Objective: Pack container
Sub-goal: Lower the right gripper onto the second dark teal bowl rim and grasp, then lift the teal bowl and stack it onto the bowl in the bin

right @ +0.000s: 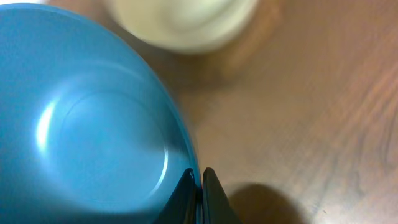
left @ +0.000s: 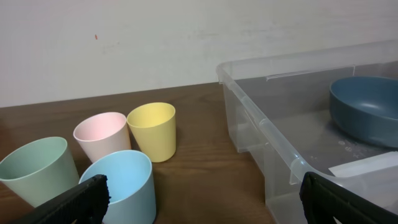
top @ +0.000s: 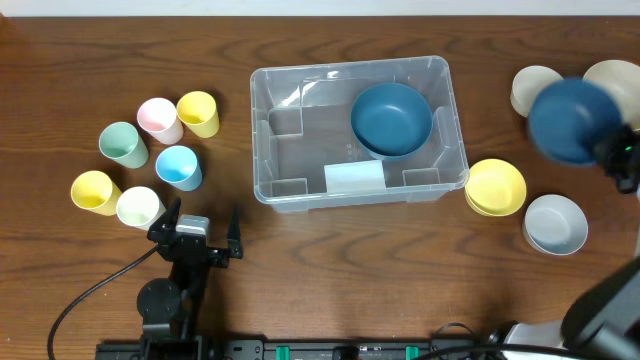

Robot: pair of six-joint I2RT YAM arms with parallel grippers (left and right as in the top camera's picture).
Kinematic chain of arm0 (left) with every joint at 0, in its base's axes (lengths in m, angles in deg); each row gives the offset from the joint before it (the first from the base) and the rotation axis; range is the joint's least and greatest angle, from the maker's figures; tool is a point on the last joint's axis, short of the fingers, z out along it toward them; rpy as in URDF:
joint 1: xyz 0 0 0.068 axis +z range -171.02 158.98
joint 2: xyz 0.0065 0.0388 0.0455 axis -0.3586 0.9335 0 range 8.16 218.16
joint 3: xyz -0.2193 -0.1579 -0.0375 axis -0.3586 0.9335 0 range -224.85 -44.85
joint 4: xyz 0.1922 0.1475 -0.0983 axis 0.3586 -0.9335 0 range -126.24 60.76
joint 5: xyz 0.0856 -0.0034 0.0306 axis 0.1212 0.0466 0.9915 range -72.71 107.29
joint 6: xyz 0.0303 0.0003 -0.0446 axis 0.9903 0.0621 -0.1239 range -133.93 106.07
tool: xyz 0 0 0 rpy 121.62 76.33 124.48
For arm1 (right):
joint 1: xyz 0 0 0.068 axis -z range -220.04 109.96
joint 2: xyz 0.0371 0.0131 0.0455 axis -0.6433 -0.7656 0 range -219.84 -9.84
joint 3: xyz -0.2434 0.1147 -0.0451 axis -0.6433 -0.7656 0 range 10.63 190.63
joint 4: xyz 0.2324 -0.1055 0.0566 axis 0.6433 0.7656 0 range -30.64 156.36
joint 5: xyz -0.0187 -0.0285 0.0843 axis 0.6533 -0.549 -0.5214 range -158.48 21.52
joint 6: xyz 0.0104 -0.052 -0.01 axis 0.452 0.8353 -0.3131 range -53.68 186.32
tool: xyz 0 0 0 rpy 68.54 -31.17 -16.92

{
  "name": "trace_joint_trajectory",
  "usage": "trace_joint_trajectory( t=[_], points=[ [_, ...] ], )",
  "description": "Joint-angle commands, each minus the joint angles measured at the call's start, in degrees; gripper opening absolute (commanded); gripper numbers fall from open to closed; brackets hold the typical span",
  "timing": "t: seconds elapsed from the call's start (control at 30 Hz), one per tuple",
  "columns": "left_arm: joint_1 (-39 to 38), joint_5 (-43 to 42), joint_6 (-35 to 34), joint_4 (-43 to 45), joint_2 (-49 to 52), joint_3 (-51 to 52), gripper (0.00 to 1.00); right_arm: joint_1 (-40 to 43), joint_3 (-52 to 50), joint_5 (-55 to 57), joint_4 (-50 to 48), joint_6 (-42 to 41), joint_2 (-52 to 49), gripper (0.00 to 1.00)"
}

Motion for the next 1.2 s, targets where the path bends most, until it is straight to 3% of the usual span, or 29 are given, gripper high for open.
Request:
trace_joint_trajectory(
  t=[0.0, 0.13, 0.27, 0.67, 1.17],
  points=[
    [0.3, -0.7, 0.3, -1.8, -0.3, 1.1, 0.98, -1.3, 2.0, -8.3, -0.3, -1.8, 8.0, 0.01],
    [0.3, -0.7, 0.3, -1.8, -0.3, 1.1, 0.98, -5.2, 2.0, -15.8, -0.3, -2.9, 12.8, 0.01],
    [0.3, -0.7, 0.3, -1.8, -0.3, 1.1, 0.98, -14.5, 2.0, -16.3, -0.5, -3.8, 14.6, 0.01],
    [0.3, -0.7, 0.3, -1.8, -0.3, 1.1, 0.98, -41.2, 2.0, 4.7, -2.7, -4.1, 6.4, 0.01],
    [0.3, -0.7, 0.3, -1.9, -0.3, 1.1, 0.98, -44.3, 1.8, 9.4, -4.0, -4.7, -5.2, 0.01]
  ],
)
